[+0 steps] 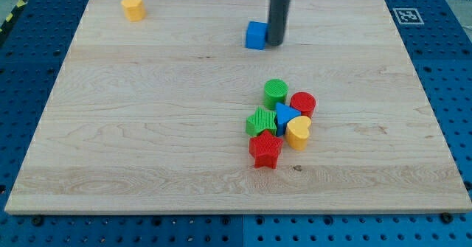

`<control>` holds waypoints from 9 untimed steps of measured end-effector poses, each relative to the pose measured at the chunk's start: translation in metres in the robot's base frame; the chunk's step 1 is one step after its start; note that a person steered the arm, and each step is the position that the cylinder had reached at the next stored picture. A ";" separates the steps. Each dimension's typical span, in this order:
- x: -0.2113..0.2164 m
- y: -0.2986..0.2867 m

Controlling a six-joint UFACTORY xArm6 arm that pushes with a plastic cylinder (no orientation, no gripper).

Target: Push the blue cube towards the top center of the board

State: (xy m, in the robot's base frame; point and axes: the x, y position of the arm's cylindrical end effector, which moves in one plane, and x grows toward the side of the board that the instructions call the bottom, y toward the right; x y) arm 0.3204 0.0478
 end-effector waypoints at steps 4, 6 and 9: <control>-0.017 -0.060; -0.020 -0.045; 0.000 -0.008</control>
State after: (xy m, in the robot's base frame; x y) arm 0.3208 0.0403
